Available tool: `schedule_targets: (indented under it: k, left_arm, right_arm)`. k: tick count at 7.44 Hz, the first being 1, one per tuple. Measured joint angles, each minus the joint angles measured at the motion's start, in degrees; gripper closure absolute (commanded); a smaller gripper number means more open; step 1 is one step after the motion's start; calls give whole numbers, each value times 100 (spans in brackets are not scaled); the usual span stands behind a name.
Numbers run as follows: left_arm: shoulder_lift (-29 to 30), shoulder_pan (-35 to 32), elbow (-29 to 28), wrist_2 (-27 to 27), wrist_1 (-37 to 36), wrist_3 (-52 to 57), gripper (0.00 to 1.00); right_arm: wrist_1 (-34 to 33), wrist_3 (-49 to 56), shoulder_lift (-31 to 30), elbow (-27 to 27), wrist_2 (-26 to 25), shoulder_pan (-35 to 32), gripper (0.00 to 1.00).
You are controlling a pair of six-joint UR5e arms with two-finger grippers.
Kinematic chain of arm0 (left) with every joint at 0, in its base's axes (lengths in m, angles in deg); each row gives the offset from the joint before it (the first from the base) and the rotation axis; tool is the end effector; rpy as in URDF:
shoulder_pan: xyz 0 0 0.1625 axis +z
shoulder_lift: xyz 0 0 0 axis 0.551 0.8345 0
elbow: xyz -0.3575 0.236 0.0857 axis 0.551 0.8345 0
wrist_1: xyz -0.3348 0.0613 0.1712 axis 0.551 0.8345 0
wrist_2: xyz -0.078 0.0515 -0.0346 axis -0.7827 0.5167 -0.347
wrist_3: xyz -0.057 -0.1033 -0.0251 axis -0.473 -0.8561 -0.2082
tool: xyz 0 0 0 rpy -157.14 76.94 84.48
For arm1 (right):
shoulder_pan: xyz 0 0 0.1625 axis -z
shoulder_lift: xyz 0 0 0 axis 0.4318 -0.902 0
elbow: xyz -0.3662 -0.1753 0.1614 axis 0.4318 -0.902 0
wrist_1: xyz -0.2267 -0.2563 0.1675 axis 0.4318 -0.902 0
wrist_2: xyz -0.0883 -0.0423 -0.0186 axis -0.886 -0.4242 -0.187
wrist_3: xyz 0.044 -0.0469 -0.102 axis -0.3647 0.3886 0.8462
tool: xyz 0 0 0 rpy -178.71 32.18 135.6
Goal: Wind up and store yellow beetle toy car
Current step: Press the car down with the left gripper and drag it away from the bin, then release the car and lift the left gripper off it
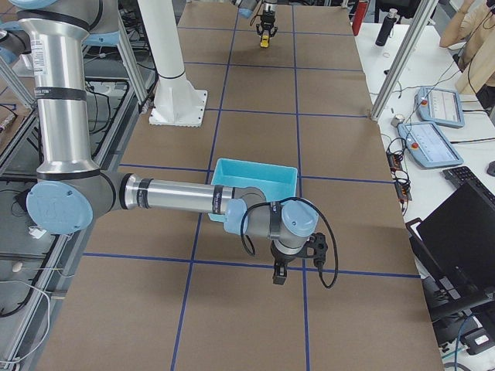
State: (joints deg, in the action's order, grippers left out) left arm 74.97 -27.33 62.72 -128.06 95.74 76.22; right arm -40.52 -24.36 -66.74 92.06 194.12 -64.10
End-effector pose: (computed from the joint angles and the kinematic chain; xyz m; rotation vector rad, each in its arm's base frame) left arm 0.1819 -0.4065 0.6919 0.7654 0.8340 1.5096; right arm 0.0460 -0.4616 0.7091 -0.0874 -0.7775 0.0541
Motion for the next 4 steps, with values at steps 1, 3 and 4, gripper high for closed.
schedule_targets:
  k: [1, 3, 4]
  left_arm:
    - [1, -87, -107, -20, 1, 168, 100]
    - [-5, -261, -266, -99, -5, 336, 51]
    - [-6, -366, -359, -169, -7, 408, 1]
  right_arm:
    - [0, 0, 2, 6, 0, 5, 0]
    - [0, 0, 7, 11, 0, 10, 0]
    - [0, 0, 8, 11, 0, 12, 0]
